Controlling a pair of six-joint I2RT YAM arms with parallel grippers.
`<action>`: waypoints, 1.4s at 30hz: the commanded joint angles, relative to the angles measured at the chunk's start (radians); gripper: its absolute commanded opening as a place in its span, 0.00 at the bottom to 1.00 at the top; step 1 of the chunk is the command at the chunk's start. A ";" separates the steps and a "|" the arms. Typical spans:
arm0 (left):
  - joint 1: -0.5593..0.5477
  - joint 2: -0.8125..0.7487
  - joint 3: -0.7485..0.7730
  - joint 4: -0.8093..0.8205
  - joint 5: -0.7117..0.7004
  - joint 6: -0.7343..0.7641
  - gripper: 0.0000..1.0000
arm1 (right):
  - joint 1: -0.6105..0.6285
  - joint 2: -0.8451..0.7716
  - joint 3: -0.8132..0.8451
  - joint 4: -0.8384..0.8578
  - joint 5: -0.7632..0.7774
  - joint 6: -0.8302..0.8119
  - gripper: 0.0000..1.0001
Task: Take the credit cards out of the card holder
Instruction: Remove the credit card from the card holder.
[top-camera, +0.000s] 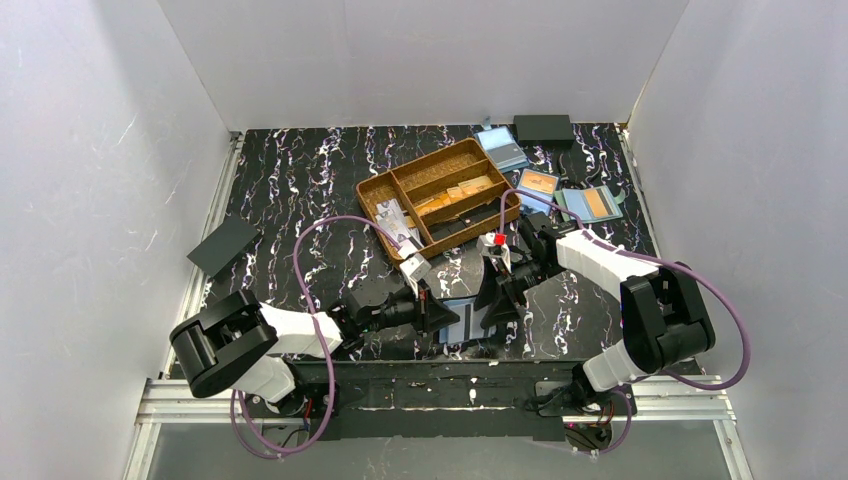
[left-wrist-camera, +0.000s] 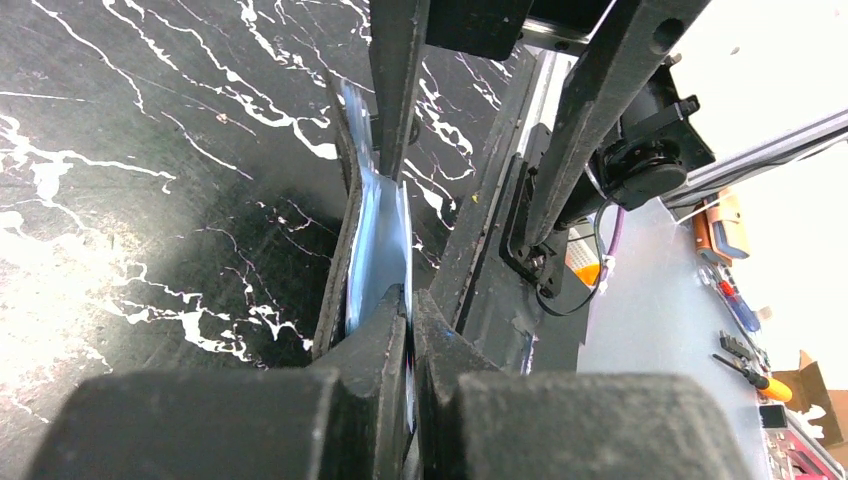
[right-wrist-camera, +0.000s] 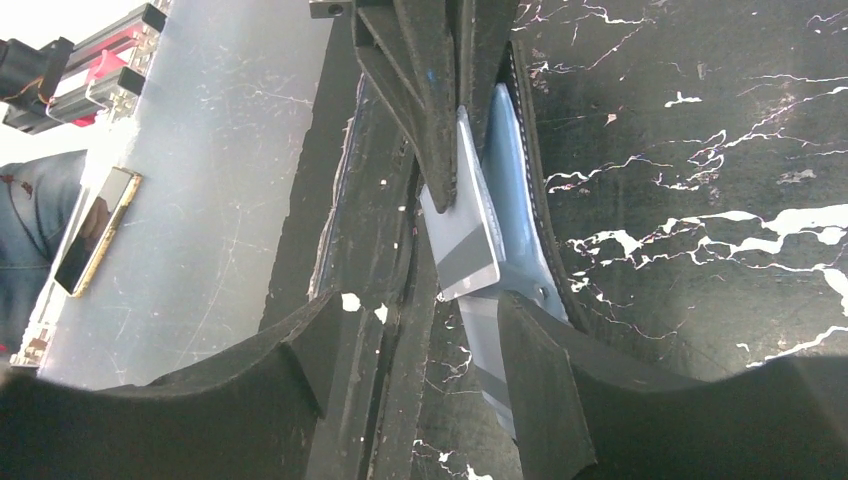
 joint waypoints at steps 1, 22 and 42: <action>-0.013 -0.018 -0.006 0.098 -0.008 -0.005 0.00 | 0.004 0.010 -0.014 0.031 -0.033 0.037 0.68; -0.025 0.056 0.013 0.153 -0.059 -0.036 0.00 | 0.005 0.058 0.012 -0.022 -0.123 0.040 0.46; 0.034 0.088 -0.061 0.290 0.069 -0.181 0.08 | 0.004 0.101 0.024 0.075 -0.022 0.160 0.01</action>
